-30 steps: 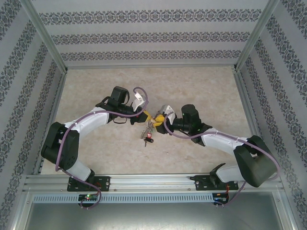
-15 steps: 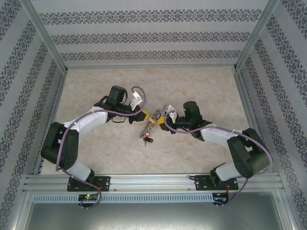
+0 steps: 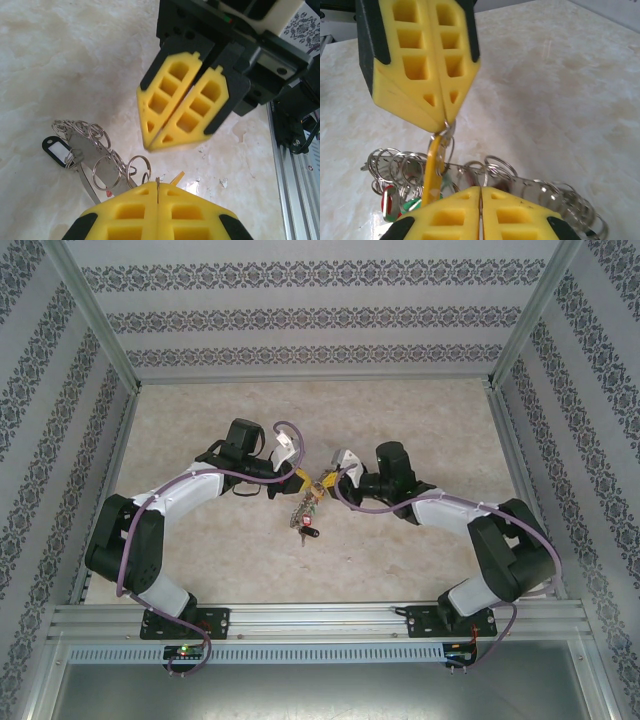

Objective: Put the keys on the keyring

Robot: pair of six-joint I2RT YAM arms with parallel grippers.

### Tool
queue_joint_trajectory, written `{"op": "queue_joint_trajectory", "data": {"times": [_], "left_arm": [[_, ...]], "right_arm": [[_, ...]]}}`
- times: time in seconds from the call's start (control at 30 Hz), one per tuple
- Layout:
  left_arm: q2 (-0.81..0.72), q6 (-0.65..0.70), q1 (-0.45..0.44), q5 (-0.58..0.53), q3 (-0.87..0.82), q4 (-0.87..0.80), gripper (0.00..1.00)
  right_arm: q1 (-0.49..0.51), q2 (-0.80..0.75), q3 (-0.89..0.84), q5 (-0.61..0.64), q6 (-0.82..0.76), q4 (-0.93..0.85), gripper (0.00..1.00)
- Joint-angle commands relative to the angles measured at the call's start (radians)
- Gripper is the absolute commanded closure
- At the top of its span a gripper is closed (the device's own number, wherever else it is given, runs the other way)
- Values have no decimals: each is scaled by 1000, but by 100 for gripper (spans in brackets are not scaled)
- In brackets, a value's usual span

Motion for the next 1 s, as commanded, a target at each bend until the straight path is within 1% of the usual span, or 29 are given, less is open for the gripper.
{"op": "queue_joint_trajectory", "data": {"times": [0.0,0.13,0.17,0.2,0.27,0.33,0.43,0.53,0.8,0.87,0.93,0.97], "left_arm": [[13,24,12,44,-2,-9,100],[20,21,12,43,-1,-10,100],[19,20,12,41,-2,-12,100],[20,21,12,41,-2,-12,100],[19,22,12,39,-2,-13,100],[22,24,14,38,-4,-14,100],[24,24,14,38,-4,-14,100],[24,24,15,38,-7,-12,100],[23,23,19,39,-10,-12,100],[26,26,19,39,-10,-14,100],[27,27,21,39,-11,-16,100],[26,26,21,39,-11,-16,100]], "right_arm": [[39,16,25,26,-37,3,90],[81,16,17,65,-42,4,90],[89,12,11,74,-36,10,88],[93,9,3,83,-28,21,81],[100,7,-8,113,-12,36,73],[101,13,-15,134,-6,46,71],[100,22,-20,155,-2,61,72],[103,32,-13,156,12,76,76],[121,66,-28,156,80,186,76],[124,71,-26,158,92,203,81],[124,76,-19,161,102,212,89],[126,79,-15,162,105,217,91]]}}
